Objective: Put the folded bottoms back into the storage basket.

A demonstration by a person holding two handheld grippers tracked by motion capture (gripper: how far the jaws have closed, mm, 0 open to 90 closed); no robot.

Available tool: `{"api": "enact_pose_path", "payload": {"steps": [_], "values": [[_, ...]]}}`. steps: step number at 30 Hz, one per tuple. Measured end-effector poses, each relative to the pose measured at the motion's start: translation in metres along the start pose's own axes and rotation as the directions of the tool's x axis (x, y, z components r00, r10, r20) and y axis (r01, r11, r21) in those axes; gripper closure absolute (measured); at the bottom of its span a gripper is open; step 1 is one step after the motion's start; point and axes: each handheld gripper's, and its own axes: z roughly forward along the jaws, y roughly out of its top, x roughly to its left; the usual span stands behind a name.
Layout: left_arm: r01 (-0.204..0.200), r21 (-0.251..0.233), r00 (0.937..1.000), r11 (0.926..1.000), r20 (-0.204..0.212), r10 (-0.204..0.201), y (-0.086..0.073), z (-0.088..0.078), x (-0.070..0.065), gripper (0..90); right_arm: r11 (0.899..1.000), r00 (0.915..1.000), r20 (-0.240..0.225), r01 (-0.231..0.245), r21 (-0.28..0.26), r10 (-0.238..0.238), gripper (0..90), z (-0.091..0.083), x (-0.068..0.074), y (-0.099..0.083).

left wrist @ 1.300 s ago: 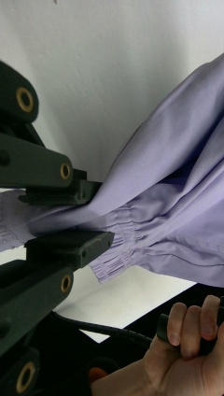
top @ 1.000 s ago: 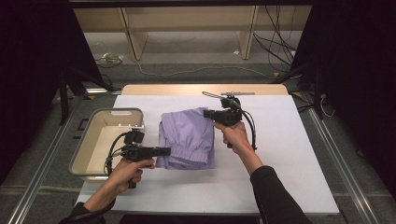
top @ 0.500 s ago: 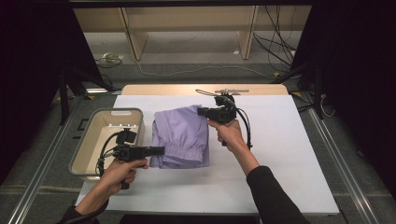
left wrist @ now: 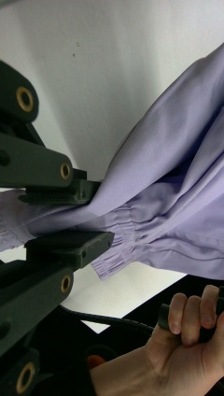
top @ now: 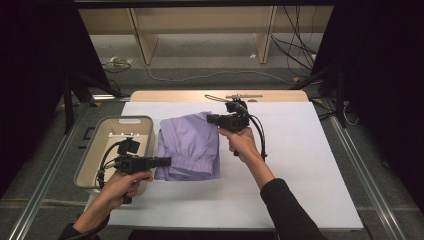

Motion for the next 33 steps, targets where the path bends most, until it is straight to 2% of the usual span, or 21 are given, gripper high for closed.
{"api": "enact_pose_path", "payload": {"steps": [8,21,33], "values": [[-0.003,-0.004,1.0,1.0,-0.005,0.003,0.0,-0.007,0.003,76.1,1.0,0.9999,-0.016,-0.004,-0.007,0.004,85.7,0.005,0.005,0.002],[-0.004,-0.029,0.9999,0.9996,-0.015,0.003,0.004,-0.025,0.008,76.0,1.0,0.9994,-0.032,0.012,-0.012,-0.013,85.7,0.019,0.023,0.016],[0.001,-0.05,0.9997,0.9987,-0.026,-0.002,0.006,-0.038,0.014,76.0,1.0,0.999,-0.044,0.006,-0.008,-0.006,85.8,0.029,0.032,0.023]]}}
